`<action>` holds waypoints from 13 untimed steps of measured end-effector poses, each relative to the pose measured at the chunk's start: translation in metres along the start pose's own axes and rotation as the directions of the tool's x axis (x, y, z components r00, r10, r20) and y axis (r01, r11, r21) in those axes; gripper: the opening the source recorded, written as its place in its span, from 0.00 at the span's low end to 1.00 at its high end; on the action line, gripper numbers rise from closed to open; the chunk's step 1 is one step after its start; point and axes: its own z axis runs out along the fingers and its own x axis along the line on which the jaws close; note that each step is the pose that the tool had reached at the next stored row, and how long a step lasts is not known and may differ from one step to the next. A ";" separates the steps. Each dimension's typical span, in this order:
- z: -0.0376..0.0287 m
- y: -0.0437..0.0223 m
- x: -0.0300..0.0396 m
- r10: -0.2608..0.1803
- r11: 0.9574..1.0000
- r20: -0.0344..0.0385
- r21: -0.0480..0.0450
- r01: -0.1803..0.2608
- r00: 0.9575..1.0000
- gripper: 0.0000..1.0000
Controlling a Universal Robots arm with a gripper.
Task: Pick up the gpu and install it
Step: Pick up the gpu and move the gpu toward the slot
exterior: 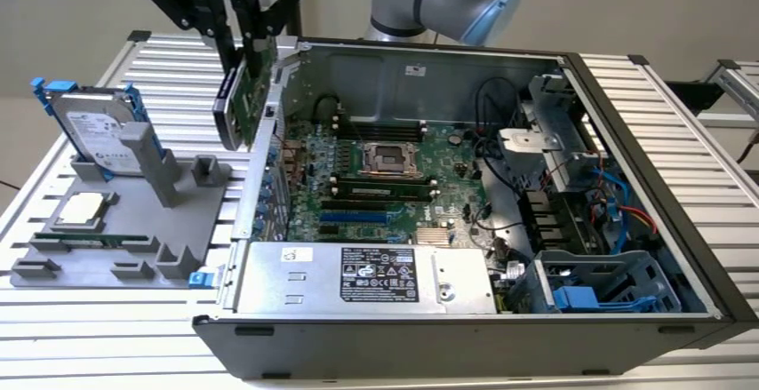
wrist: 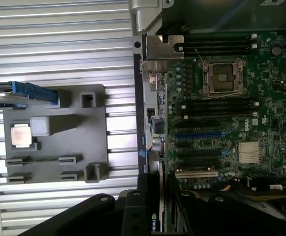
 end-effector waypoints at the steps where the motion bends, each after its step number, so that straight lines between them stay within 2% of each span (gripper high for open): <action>1: 0.0001 0.0001 -0.0017 0.000 1.000 0.000 0.000 0.000 1.000 0.00; 13: 0.0005 0.0016 -0.0223 0.000 1.000 0.000 0.000 0.000 1.000 0.00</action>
